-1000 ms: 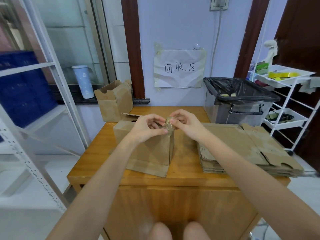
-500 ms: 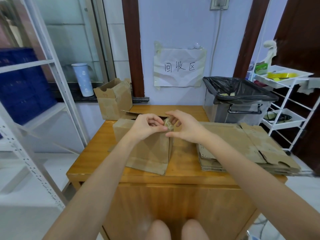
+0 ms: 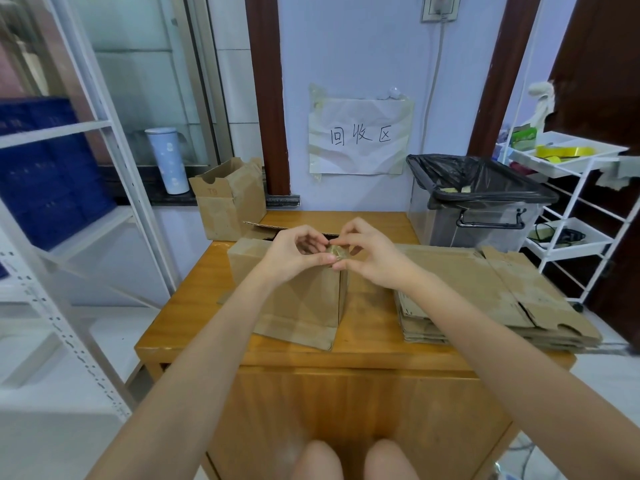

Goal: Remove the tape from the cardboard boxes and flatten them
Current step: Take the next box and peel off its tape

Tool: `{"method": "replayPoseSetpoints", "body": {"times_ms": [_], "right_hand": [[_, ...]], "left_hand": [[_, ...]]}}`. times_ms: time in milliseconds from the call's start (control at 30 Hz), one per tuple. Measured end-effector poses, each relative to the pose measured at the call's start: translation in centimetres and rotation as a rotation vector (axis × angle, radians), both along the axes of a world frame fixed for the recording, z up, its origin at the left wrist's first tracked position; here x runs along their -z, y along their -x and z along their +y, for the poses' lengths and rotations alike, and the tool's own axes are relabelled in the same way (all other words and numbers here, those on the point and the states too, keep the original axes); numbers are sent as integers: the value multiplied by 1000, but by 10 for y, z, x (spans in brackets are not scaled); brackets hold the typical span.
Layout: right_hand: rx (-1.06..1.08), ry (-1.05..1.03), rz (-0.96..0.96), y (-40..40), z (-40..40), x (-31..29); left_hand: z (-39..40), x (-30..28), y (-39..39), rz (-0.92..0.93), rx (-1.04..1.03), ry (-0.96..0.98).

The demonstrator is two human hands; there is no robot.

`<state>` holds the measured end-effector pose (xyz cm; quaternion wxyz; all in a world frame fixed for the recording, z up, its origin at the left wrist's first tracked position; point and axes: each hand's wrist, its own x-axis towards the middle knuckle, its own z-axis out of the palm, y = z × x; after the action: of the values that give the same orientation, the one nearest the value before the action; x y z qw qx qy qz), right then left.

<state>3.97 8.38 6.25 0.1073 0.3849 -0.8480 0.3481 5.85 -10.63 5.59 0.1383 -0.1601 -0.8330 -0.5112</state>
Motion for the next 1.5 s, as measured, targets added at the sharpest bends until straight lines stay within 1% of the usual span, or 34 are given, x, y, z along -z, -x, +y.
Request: {"method": "replayPoseSetpoints", "body": {"times_ms": [100,233,333,367,400,467,500,633,700,800,933,1000,1167,1333,1500], "right_hand": [[-20,-20,7,1,-1,-1],[-11,27,9,4,-3,5],[45,17,34,7,-3,10],[51,18,46,7,-2,10],[47,21,61,7,-1,11],[29,23,113,7,1,12],[26,20,148,7,3,13],[70,71,283,7,9,21],[71,78,374,5,12,26],[95,73,507,1,15,34],[124,103,663,-3,17,43],[117,113,705,-6,18,52],[137,149,624,-11,22,68],[144,80,576,-13,19,63],[252,-30,536,-18,11,60]], "left_hand": [[-1,1,3,-2,-6,5],[2,4,7,6,-8,45],[5,2,8,-86,15,-42],[4,2,10,-105,6,-24],[3,2,11,-83,-22,95],[3,6,14,13,-57,396],[3,8,15,69,-62,472],[6,13,16,256,-87,591],[8,16,17,308,-124,634],[13,18,17,337,-172,669],[16,16,17,348,-173,688],[17,17,18,351,-181,700],[16,18,20,342,-214,711],[18,19,19,341,-217,706],[18,19,21,344,-233,707]]}}
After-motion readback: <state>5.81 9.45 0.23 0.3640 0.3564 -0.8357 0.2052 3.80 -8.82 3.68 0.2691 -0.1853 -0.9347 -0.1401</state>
